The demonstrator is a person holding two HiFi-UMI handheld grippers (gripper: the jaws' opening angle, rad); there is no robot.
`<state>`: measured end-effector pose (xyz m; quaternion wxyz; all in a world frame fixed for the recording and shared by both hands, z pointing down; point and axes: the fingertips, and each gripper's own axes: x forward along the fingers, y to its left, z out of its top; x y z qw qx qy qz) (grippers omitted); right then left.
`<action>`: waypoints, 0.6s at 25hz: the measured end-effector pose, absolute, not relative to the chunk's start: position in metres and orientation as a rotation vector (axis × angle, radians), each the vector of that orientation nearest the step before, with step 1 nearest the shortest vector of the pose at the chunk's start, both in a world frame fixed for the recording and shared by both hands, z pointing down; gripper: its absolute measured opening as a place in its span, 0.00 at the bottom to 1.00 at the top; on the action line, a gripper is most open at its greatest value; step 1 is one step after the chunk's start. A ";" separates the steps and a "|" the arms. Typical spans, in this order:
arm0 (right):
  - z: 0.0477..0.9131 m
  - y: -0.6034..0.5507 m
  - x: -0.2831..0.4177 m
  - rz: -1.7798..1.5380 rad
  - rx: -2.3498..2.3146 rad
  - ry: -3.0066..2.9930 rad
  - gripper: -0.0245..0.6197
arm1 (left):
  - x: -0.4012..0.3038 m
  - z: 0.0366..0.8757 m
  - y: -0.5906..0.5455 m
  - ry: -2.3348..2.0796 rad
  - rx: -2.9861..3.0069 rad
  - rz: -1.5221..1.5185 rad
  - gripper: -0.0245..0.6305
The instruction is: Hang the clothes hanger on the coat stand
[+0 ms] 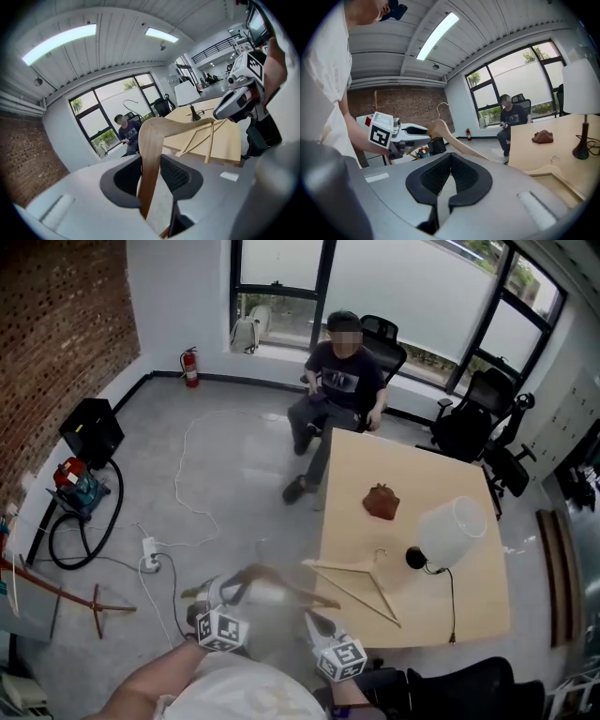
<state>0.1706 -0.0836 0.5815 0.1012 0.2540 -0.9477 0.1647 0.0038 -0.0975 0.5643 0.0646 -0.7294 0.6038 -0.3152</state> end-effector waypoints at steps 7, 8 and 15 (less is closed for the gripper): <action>0.575 -0.070 0.118 0.470 0.609 -2.820 0.06 | -0.057 0.547 -0.074 2.000 -2.086 -0.915 0.23; 0.574 -0.067 0.108 0.460 0.588 -2.824 0.06 | -0.070 0.545 -0.067 2.028 -2.066 -0.912 0.23; 0.546 -0.071 0.052 0.397 0.402 -2.842 0.06 | -0.140 0.523 -0.032 2.235 -1.911 -0.910 0.23</action>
